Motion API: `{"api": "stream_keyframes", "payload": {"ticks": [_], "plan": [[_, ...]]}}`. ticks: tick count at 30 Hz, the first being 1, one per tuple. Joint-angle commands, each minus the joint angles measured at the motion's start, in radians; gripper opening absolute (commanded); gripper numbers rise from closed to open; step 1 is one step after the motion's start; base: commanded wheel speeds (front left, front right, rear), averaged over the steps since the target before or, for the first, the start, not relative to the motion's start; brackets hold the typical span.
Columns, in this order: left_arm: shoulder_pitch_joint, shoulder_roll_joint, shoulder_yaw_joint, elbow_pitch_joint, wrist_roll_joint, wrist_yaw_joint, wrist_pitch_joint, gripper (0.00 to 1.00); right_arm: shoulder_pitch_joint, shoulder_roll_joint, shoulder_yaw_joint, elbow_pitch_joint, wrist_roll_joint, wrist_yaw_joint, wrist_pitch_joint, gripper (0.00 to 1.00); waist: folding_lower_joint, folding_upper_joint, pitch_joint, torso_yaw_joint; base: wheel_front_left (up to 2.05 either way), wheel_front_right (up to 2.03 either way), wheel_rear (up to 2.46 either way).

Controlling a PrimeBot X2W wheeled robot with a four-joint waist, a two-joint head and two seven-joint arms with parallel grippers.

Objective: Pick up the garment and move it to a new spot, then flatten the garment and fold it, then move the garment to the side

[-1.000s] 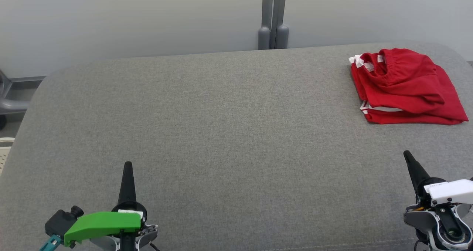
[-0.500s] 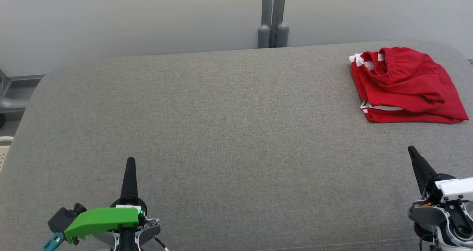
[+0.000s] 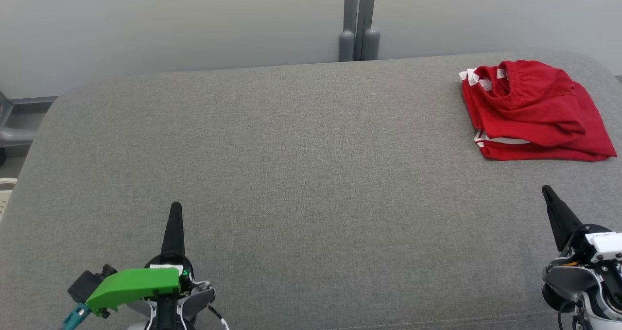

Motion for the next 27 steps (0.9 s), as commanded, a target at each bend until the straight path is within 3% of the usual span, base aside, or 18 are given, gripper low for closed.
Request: {"api": "stream_keyframes", "payload": {"ticks": [1, 12, 27], "plan": [[-0.023, 0.001, -0.003, 0.001, -0.02, -0.006, 0.003, 0.0, -0.016, -0.005, -0.008, 0.002, 0.023, 0.0, 0.011, 0.0, 0.0, -0.0001, 0.001, 0.0, 0.0, 0.0, 0.0], [-0.031, 0.001, -0.013, 0.005, -0.094, -0.011, 0.007, 0.0, -0.023, -0.006, -0.03, 0.006, 0.086, 0.0, 0.043, 0.0, 0.0, -0.0001, 0.005, -0.001, 0.0, 0.0, 0.0], [-0.031, 0.001, -0.012, 0.005, -0.091, -0.01, 0.007, 0.0, -0.023, -0.004, -0.03, 0.006, 0.081, 0.0, 0.042, 0.0, 0.0, -0.0001, 0.005, -0.001, 0.0, 0.0, 0.0]]}}
